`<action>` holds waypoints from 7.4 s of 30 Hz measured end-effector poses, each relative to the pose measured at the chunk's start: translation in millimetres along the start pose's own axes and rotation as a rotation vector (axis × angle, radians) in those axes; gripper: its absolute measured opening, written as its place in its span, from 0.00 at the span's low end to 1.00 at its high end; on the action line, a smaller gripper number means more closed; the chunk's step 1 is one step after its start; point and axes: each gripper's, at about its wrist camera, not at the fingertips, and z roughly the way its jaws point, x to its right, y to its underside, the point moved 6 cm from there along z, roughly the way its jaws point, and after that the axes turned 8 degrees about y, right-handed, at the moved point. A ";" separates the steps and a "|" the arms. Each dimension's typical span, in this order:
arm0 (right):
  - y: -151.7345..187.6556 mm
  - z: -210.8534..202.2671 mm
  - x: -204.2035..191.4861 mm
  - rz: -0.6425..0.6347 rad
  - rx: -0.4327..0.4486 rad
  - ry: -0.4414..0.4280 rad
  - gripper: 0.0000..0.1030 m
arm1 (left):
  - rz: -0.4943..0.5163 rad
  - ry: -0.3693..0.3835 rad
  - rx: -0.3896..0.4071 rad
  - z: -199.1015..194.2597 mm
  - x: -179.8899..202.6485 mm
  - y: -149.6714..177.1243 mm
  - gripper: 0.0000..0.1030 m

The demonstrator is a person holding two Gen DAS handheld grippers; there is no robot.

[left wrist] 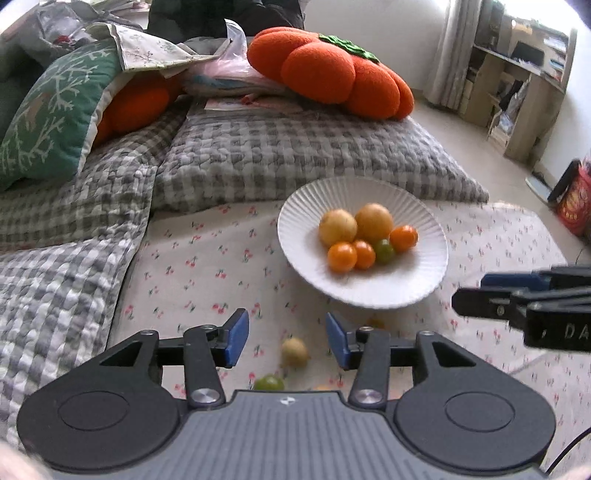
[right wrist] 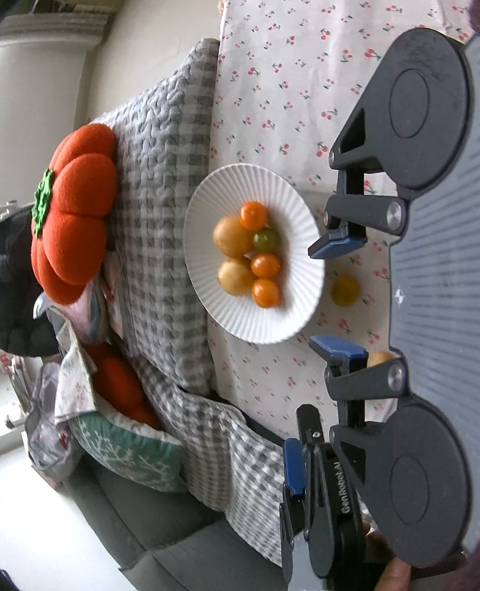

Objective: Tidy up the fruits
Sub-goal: 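Grasp a large orange with the left tool while the right tool grasps a stemmed orange, then carry both oranges to the white plate, then open both tools over the plate and withdraw toward the cloth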

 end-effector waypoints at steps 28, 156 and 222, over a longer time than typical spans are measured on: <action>50.6 -16.0 -22.7 -0.204 -0.063 -0.004 0.63 | -0.056 0.131 -0.208 23.1 20.5 66.3 0.46; -12.8 91.7 29.6 -0.273 0.006 0.104 0.31 | -0.069 0.232 -0.049 117.9 40.0 -42.3 0.23; 30.0 -10.3 -38.6 -0.281 -0.003 -0.010 0.75 | -0.037 -0.085 0.016 -16.5 -10.5 5.9 0.50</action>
